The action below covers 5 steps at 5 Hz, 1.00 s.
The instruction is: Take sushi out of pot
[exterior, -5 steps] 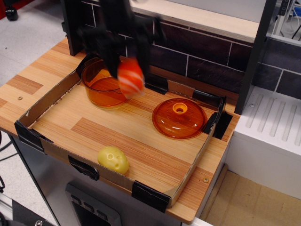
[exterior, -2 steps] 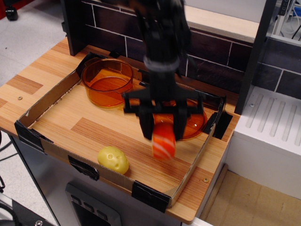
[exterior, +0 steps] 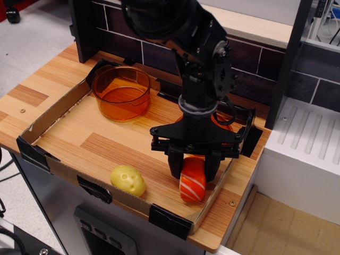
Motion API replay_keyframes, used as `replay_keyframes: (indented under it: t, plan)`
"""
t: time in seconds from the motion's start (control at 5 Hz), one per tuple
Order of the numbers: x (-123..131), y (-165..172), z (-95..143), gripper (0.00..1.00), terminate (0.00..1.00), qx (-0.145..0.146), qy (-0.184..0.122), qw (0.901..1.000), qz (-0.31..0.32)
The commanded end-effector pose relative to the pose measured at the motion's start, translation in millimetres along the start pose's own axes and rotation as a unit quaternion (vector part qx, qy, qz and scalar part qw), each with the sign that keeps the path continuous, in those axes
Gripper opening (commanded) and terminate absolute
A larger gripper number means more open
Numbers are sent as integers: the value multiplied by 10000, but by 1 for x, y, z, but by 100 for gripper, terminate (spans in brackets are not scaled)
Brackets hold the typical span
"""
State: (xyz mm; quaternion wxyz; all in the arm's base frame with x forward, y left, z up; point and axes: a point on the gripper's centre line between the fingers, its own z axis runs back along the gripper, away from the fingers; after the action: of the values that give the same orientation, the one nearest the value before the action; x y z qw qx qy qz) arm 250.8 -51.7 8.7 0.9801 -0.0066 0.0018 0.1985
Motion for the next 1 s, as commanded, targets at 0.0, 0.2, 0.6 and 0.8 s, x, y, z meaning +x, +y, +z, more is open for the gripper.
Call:
replay_keyframes:
  t: [0.0,0.2,0.6,0.8]
  plan:
    - [1,10,18,100,0,-106,-99,9998,99]
    - [8,14,43,100,0,-364,-219,9989,198]
    - [26,28,106,100,0,-620,-364,9967,383]
    - [42,42,125,100,0,-612,-470,9961,433]
